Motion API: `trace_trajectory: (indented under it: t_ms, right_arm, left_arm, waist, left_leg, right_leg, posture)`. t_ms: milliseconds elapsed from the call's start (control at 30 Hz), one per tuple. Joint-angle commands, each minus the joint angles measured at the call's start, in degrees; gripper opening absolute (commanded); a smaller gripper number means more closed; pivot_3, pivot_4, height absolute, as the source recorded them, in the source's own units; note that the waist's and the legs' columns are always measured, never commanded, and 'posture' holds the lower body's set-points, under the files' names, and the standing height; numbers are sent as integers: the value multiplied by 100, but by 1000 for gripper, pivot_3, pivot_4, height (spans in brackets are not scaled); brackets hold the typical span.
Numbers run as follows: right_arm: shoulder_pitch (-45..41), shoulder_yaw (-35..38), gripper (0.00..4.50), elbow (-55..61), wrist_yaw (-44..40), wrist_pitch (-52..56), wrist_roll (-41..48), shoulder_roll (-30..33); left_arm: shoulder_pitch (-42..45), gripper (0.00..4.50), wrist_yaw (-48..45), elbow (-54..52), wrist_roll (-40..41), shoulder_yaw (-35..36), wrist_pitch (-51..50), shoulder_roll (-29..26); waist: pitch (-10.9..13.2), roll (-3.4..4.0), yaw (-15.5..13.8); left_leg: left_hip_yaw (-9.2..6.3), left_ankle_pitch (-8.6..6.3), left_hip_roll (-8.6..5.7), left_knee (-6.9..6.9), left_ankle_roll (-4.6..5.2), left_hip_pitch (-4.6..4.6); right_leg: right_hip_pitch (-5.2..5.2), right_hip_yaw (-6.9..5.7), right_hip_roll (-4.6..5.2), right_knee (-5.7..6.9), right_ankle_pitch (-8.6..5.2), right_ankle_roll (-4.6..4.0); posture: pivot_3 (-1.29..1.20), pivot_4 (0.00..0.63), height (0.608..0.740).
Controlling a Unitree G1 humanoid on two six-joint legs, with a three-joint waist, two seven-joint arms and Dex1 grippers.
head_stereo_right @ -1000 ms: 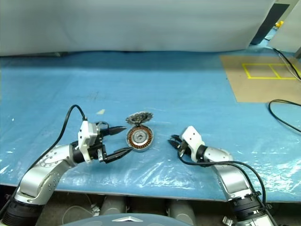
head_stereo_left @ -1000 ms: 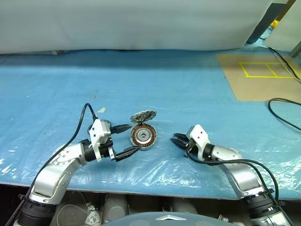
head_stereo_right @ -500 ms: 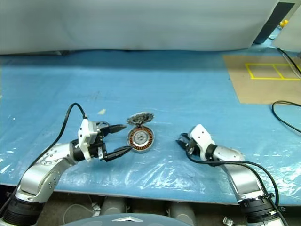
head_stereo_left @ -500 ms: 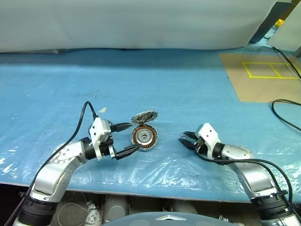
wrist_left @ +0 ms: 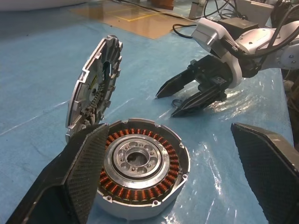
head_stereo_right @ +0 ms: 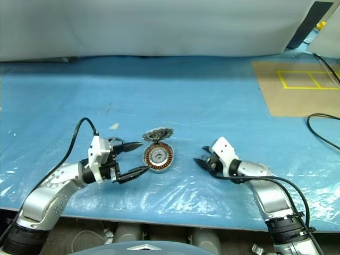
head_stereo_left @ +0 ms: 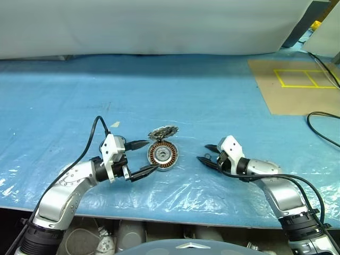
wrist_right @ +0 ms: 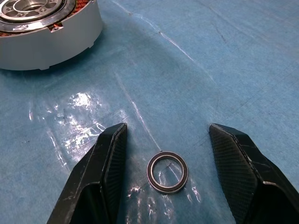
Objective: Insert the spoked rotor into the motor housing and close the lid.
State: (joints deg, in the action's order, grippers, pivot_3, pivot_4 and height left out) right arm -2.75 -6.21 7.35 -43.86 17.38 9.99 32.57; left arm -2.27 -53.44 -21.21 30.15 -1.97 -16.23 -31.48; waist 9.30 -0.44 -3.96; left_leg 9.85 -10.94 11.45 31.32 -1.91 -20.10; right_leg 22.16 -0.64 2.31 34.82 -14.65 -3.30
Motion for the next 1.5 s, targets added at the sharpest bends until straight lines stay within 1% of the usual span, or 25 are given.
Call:
trace_trajectory:
  t_ms: [33, 267, 500, 600, 767, 800, 967, 1100, 1233, 1367, 1500]
  right_arm:
    - [251, 155, 2906, -38, -47, -22, -8, 160]
    - [455, 185, 2906, 159, -69, -27, 38, 234]
    - [587, 180, 2906, -303, -67, -397, -98, 260]
    - [580, 95, 2287, -491, -57, -595, -172, 227]
    - [609, 18, 707, -708, -9, -814, -267, 193]
    - [610, 1, 605, -734, -2, -842, -280, 185]
    - [455, -95, 606, -821, -22, -891, -292, 117]
    - [209, -94, 606, -686, -72, -745, -198, 97]
    - [16, 47, 606, -434, -429, -750, 62, 220]
    - [-8, 164, 606, -1, -877, -645, 404, 408]
    - [-156, 168, 606, 585, -1121, -233, 785, 481]
  left_arm:
    - [-64, 4414, -12, -222, 40, 67, 56, -35]
    - [-6, 4414, -35, -158, 26, 44, 65, -29]
    - [55, 4414, -41, -103, -14, 20, 88, -21]
    - [54, 4414, -29, -95, -40, 15, 100, -17]
    - [66, 4414, -16, -72, -66, 17, 117, -9]
    - [67, 4414, -15, -70, -70, 18, 120, -8]
    - [90, 4414, -23, -41, -70, 25, 129, 2]
    - [88, 4414, -27, -69, -41, 32, 118, 7]
    - [64, 4414, -58, -102, -9, 43, 107, -15]
    - [39, 4414, -87, -114, 1, 64, 105, -53]
    - [-12, 4414, -114, -155, 25, 106, 102, -100]
  waist:
    - [0, 0, -5]
    - [-1, 0, -4]
    - [-1, -1, -3]
    - [-2, -2, -3]
    - [-5, -5, -3]
    - [-7, -8, -3]
    - [-26, -33, 1]
    - [-28, -35, 24]
    - [-27, -32, 17]
    - [-26, -27, 5]
    - [-25, -25, 13]
  left_leg:
    - [0, 0, 0, 0, 0, 1]
    - [0, -2, 1, 1, 3, 10]
    - [1, -2, 0, 2, 3, 8]
    - [2, -2, 0, 3, 4, 10]
    - [4, -2, 0, 3, 4, 17]
    - [4, -2, 0, 3, 4, 17]
    - [3, -2, 2, 4, 4, 20]
    - [2, -2, 3, 5, 5, 27]
    - [2, -2, 3, 5, 5, 26]
    - [2, -2, 0, 3, 5, -1]
    - [-1, -2, 4, -2, 4, -5]
  right_leg:
    - [-2, 0, 0, 0, 0, 0]
    - [-9, 0, 0, 0, 0, 1]
    - [-9, 0, 0, 0, 0, 0]
    - [-11, 0, 1, 0, 0, 0]
    - [-19, 0, 1, 0, 0, 0]
    - [-20, 0, 1, 0, 0, 0]
    - [-21, 0, 1, 0, 0, 0]
    - [-24, 0, 0, 2, 0, 1]
    - [-21, 0, -1, 3, 0, 0]
    - [0, 0, -1, 1, 1, -1]
    - [6, -1, -7, 2, 4, 3]
  posture:
    - [0, 150, 740]
    - [0, 150, 740]
    - [0, 150, 740]
    - [0, 150, 740]
    - [0, 150, 740]
    - [0, 150, 740]
    - [0, 150, 740]
    - [0, 150, 740]
    - [0, 150, 740]
    - [0, 150, 740]
    - [0, 150, 740]
